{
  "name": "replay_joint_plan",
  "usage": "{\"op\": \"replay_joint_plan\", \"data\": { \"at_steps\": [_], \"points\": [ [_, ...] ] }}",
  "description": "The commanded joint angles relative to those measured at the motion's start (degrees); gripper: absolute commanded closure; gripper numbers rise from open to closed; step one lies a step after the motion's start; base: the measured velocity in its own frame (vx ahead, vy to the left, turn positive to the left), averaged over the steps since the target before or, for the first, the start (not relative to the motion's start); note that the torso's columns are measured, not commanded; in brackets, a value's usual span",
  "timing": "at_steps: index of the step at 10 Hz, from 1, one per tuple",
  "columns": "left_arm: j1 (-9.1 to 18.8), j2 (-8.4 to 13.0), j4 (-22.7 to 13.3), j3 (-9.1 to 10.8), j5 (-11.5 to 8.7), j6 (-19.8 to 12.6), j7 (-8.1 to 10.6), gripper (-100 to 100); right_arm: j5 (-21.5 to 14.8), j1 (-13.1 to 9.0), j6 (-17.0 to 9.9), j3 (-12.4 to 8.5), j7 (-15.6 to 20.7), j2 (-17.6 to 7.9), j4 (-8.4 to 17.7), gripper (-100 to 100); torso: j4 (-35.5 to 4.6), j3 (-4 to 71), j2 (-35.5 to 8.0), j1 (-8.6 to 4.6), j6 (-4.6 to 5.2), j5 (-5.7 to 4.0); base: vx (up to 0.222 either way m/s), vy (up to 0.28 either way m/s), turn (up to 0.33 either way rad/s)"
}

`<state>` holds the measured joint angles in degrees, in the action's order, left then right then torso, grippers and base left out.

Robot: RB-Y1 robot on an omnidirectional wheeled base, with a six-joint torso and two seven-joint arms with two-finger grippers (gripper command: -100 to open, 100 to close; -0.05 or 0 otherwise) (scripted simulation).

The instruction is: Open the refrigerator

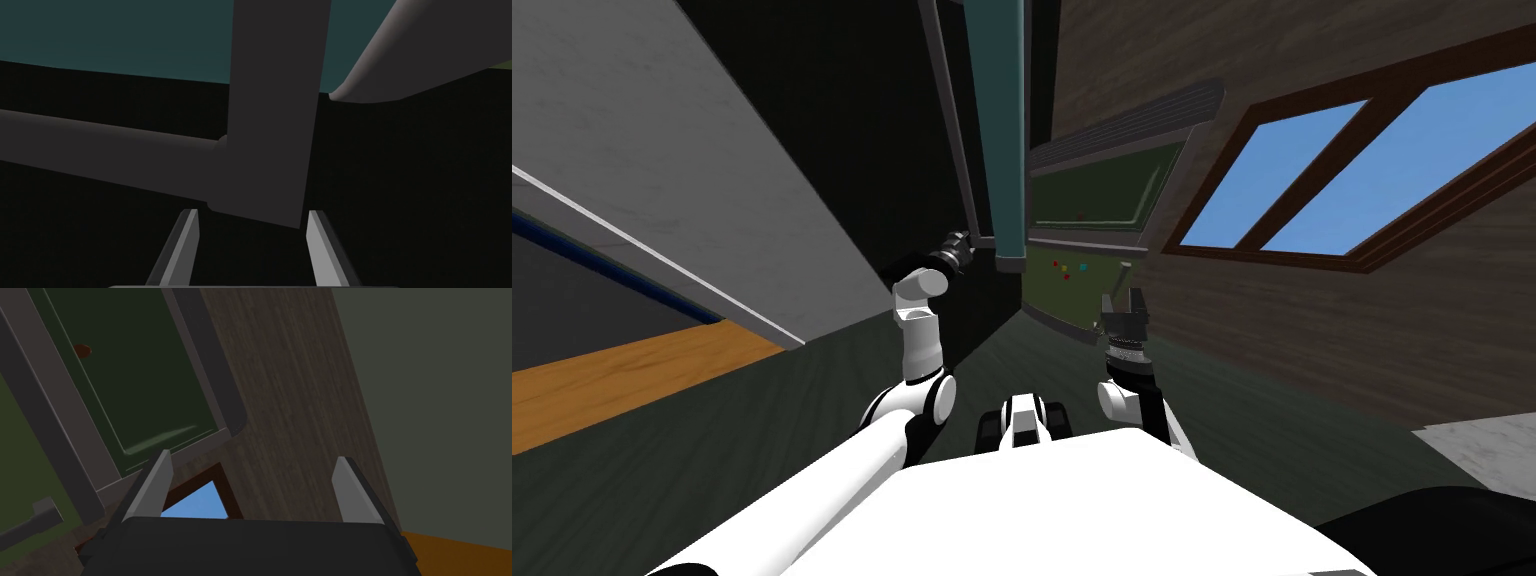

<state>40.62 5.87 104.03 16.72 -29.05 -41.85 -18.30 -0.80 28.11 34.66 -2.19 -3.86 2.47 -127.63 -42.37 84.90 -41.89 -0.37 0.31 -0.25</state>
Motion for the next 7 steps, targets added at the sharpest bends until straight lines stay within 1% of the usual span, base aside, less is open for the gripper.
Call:
{"op": "replay_joint_plan", "data": {
  "at_steps": [1, 2, 3, 4, 5, 6, 7],
  "points": [
    [0.3, -0.1, 0.5, -0.77, -2.1, -0.3, -0.72, 100, 0.0, 0.0, 0.0, 0.0, 0.0, 0.0, 0.0, 0, 0.0, 0.0, 0.0, -0.27, 0.02, -0.06, 0.072, 0.270, -0.046],
    [0.3, -0.1, 0.5, -0.77, -2.1, -0.3, -0.72, 100, 0.0, 0.0, 0.0, 0.0, 0.0, 0.0, 0.0, 0, 0.0, 0.0, 0.0, -0.13, 0.08, -0.05, 0.092, 0.237, -0.056],
    [0.1, -0.3, 1.1, -1.25, -3.3, -0.8, -1.09, 100, 0.0, 0.0, 0.0, 0.0, 0.0, 0.0, 0.0, 0, 0.0, 0.1, 0.1, -0.24, 0.08, -0.06, 0.105, 0.264, -0.050],
    [0.1, -0.3, 1.1, -1.25, -3.3, -0.8, -1.09, 100, 0.0, 0.0, 0.0, 0.0, 0.0, 0.0, 0.0, 0, 0.0, 0.2, 0.2, -0.17, 0.18, -0.09, 0.075, 0.231, -0.053],
    [-0.1, -0.5, 1.6, -1.73, -4.5, -1.3, -1.46, 100, 0.0, 0.0, 0.0, 0.0, 0.0, 0.0, 0.0, 0, 0.0, 0.2, 0.2, -0.34, 0.18, -0.14, 0.055, 0.245, -0.072],
    [-0.1, -0.5, 1.6, -1.73, -4.5, -1.3, -1.46, 100, 0.0, 0.0, 0.0, 0.0, 0.0, 0.0, 0.0, 0, 0.0, 0.1, 0.1, -0.32, 0.22, -0.14, 0.059, 0.266, -0.060],
    [0.8, -0.2, 1.5, -0.89, -4.2, -3.1, -0.64, -100, 0.0, 0.0, 0.0, 0.0, 0.0, 0.0, 0.0, 0, 0.0, 0.1, 0.1, -0.21, 0.11, -0.09, 0.037, 0.115, 0.052]
  ]
}}
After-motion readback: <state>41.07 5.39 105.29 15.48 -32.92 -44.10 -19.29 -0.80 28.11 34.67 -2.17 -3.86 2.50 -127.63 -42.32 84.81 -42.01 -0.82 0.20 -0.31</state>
